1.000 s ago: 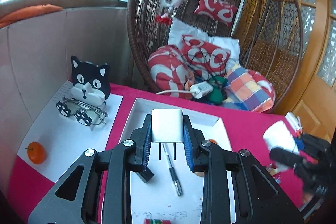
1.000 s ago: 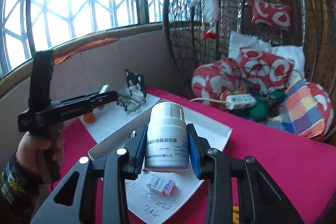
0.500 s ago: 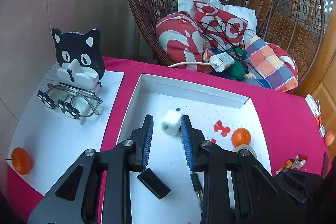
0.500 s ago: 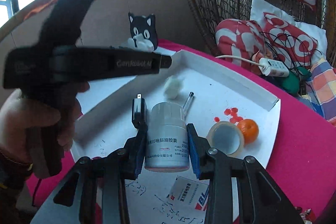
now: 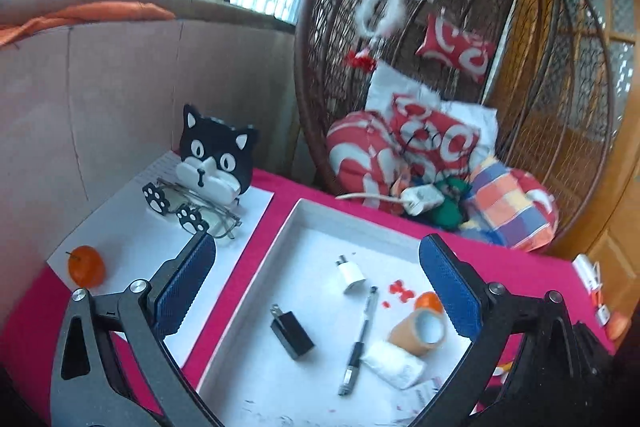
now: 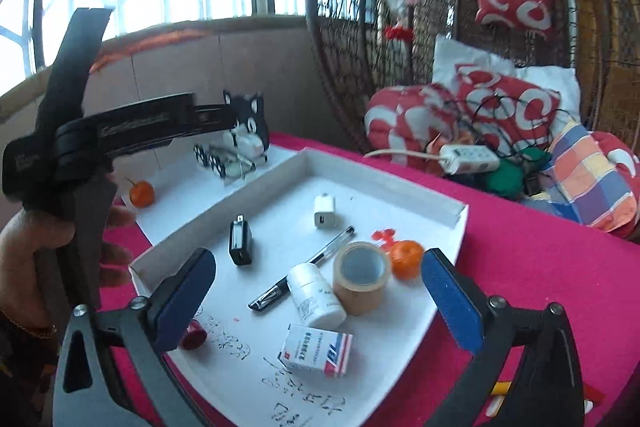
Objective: Organize rigid objects
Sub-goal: 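Move both open tools back toward the remaining pile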
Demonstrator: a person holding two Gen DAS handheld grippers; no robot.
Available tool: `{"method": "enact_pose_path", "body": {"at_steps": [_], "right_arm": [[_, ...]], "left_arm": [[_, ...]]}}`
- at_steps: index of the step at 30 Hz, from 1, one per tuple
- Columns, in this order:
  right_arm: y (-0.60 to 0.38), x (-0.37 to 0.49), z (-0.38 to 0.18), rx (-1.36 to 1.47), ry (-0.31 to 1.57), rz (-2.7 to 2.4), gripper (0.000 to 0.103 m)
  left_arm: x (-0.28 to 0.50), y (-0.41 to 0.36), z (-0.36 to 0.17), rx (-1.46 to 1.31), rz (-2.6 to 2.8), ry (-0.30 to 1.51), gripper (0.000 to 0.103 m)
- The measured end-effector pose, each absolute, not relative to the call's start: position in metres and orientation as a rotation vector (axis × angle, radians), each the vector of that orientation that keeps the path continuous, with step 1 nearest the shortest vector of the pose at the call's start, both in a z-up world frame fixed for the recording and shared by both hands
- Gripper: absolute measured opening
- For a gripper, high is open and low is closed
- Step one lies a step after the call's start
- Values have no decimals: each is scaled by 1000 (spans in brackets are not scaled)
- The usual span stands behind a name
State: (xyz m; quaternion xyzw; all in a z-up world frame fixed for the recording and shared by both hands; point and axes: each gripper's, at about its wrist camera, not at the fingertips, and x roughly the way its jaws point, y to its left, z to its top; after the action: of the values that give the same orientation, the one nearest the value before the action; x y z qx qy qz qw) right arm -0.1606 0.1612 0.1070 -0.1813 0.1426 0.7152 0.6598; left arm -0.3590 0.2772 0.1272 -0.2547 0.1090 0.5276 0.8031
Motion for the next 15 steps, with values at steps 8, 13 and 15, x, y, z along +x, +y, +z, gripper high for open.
{"method": "enact_pose_path", "body": {"at_steps": [8, 13, 15], "right_arm": [[108, -99, 157, -105, 303, 1550, 103], [66, -64, 186, 59, 224, 1491, 103], [47, -52, 194, 116, 180, 1468, 103]], "left_arm": [[-331, 239, 160, -484, 1029, 192, 103], [-294, 221, 158, -460, 931, 237, 103], [-277, 213, 157, -440, 894, 269, 103]]}}
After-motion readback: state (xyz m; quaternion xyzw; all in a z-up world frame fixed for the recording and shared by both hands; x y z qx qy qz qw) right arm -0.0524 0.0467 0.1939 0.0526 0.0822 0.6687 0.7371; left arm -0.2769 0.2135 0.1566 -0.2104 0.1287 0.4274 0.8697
